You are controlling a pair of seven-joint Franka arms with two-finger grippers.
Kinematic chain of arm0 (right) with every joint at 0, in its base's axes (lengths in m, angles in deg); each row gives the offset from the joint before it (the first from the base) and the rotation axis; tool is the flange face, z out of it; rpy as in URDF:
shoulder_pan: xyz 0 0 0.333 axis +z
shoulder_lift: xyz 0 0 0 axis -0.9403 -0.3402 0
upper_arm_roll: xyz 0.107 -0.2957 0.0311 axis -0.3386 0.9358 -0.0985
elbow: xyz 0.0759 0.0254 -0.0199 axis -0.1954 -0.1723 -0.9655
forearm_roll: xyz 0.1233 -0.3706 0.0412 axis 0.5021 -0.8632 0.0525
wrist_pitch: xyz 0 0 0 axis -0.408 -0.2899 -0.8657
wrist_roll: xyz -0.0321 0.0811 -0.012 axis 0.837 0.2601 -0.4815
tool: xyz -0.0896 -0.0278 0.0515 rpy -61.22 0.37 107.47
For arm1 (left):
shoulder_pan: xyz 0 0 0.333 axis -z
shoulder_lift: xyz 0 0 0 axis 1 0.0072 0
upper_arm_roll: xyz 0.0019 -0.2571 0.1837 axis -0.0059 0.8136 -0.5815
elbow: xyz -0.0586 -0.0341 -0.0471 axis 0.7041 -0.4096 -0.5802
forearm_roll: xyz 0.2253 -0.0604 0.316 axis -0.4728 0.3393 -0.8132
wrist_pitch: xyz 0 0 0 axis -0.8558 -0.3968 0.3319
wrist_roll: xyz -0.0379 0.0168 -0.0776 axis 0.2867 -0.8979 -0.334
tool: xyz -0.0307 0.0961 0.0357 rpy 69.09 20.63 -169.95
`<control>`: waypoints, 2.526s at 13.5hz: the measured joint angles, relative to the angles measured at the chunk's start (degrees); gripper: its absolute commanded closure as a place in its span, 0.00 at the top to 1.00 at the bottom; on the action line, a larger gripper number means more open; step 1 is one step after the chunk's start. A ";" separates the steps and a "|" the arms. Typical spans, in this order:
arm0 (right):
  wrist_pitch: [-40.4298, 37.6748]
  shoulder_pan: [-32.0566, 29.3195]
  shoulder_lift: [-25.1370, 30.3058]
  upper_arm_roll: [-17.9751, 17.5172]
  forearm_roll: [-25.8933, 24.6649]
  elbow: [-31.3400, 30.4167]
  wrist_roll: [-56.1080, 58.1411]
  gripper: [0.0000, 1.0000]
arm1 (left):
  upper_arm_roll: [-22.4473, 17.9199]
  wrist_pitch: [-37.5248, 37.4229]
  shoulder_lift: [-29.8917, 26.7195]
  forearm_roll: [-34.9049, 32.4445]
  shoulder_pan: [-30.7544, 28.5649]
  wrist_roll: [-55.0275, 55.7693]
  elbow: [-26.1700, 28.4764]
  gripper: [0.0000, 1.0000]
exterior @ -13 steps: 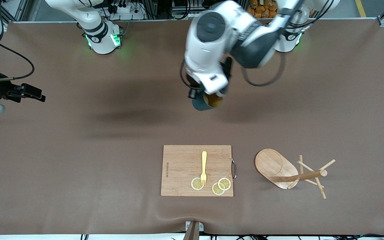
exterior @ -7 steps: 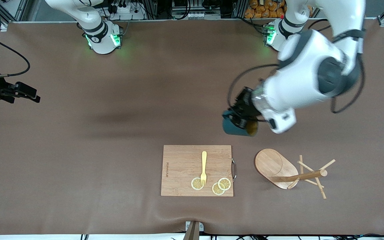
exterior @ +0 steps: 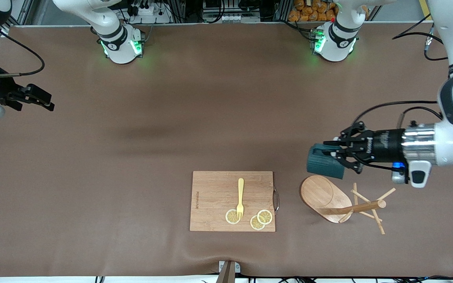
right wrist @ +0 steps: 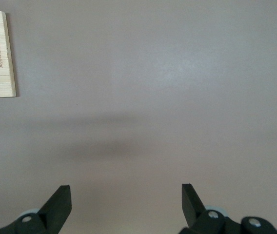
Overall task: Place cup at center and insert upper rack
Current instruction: 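Carry the mug with the left gripper toward the wooden mug tree, then hang the mug handle onto a mug tree peg with the left gripper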
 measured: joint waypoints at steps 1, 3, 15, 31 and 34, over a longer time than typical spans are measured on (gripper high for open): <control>-0.09 0.16 0.00 0.00 0.00 -0.10 -0.21 1.00 | 0.00 -1.35 1.04 2.99 -1.70 -2.14 0.12 0.00; -1.03 0.80 0.00 -0.03 -0.01 -0.19 -0.72 1.00 | 0.03 -3.51 3.42 7.80 -4.47 -5.91 0.20 0.00; -1.44 3.61 0.11 -0.15 -0.88 -0.20 -3.70 1.00 | 0.10 -3.98 10.58 20.51 -7.67 -16.73 0.35 0.00; 0.30 4.92 0.57 -0.34 -0.90 -0.15 -3.72 1.00 | 0.03 -4.17 15.53 23.43 -12.55 -28.73 0.37 0.00; 1.12 4.92 0.57 -0.29 -0.90 -0.13 -3.72 1.00 | 0.05 -4.19 16.23 23.50 -12.94 -30.21 0.37 0.00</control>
